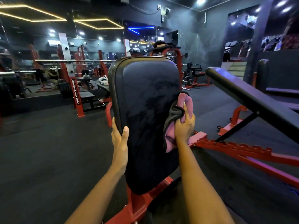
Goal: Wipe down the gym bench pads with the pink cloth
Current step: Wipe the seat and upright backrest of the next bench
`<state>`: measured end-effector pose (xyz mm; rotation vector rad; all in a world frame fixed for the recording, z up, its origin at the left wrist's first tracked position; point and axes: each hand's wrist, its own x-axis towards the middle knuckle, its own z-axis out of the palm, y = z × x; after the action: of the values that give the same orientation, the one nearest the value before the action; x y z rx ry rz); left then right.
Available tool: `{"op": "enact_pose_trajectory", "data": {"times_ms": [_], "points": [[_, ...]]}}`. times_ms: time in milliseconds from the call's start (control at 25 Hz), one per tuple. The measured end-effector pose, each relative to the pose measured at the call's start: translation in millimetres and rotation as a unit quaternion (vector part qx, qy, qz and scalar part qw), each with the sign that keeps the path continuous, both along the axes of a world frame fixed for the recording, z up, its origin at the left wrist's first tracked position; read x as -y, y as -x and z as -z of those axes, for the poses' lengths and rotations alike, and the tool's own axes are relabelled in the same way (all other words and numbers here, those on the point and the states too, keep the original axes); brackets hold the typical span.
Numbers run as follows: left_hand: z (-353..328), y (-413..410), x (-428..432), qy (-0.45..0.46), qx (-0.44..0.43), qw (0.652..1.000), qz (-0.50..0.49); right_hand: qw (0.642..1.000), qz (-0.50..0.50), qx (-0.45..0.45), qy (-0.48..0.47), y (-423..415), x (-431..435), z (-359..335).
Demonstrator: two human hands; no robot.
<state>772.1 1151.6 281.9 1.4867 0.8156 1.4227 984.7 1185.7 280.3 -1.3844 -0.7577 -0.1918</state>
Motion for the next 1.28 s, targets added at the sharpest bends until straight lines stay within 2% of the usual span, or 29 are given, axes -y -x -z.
{"op": "enact_pose_trajectory", "data": {"times_ms": [200, 360, 480, 560, 680, 880, 1000, 1040, 1120, 1280], "points": [[0, 4, 2, -0.010, -0.003, 1.000, 0.008, 0.999, 0.008, 0.017, 0.032, 54, 22, 70], [-2, 4, 6, -0.008, -0.018, 1.000, 0.007, 0.989, -0.105, 0.011, 0.108, 131, 64, 118], [5, 10, 6, -0.013, -0.019, 1.000, 0.006, 0.997, -0.053, 0.043, 0.043, 171, 80, 127], [22, 14, 11, 0.008, -0.022, 1.000, 0.011, 0.999, -0.029, 0.030, 0.026, 177, 80, 126], [54, 11, 25, 0.047, -0.031, 0.998, 0.015, 0.998, -0.008, -0.006, 0.063, 152, 73, 132], [74, 2, 27, 0.057, -0.050, 0.997, 0.005, 0.993, 0.004, -0.111, 0.051, 57, 38, 149], [79, -1, 25, 0.047, -0.044, 0.998, 0.006, 0.968, -0.046, -0.234, 0.083, 9, 31, 151], [80, 0, 25, 0.041, -0.041, 0.998, 0.004, 0.963, -0.076, -0.241, 0.097, -2, 34, 147], [81, 0, 23, 0.030, -0.033, 0.999, 0.005, 0.969, -0.135, -0.187, 0.093, -24, 39, 129], [85, -2, 18, 0.024, -0.011, 1.000, 0.013, 0.971, -0.233, -0.051, 0.017, -67, 15, 56]]}}
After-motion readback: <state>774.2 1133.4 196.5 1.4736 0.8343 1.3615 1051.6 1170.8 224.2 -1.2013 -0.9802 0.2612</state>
